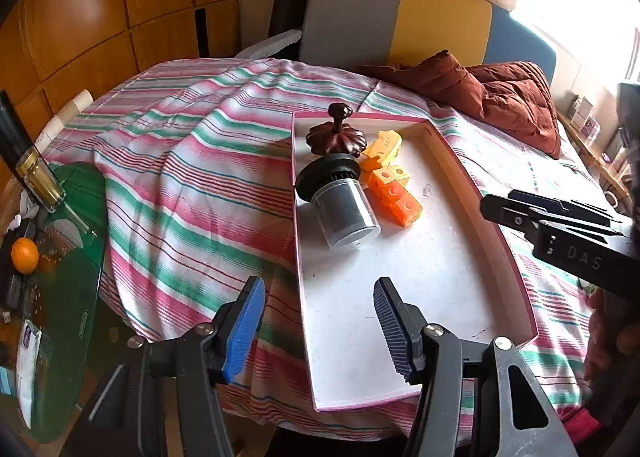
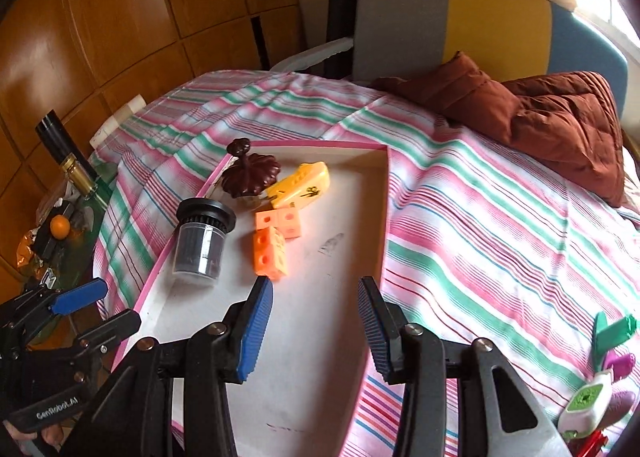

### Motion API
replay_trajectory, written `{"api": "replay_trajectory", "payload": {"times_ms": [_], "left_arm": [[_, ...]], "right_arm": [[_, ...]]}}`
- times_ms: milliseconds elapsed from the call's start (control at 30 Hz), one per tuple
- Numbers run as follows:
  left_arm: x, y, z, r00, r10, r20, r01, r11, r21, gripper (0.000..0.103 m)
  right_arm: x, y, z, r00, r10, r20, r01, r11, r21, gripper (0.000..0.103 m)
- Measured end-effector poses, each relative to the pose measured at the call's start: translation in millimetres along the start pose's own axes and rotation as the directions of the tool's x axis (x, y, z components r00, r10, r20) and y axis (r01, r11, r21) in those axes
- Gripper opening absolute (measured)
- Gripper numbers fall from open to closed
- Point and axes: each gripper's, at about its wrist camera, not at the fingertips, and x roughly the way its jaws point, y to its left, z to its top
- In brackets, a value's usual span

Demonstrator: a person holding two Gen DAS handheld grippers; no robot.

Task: Organize rigid objects
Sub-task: 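Withdraw the right gripper from the tray toward the remaining toys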

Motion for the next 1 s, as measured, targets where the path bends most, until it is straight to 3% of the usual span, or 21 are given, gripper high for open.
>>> {"api": "replay_trajectory", "payload": {"times_ms": [633,1000], "left_arm": [[0,-20,-1,1.000,-0.006,-0.011,0.007,0.998,0.057,0.058],[3,-36,-2,0.999,-0.025,-0.024,0.028,0.995,0.096,0.058]], "right_arm": [[-54,-81,-29,0.990,-0.131,0.052,0.123,0.983,0.133,0.044],[-98,-163,-56,0.954,-0.294,0.062,0.264,0.919,0.294,0.044]]}}
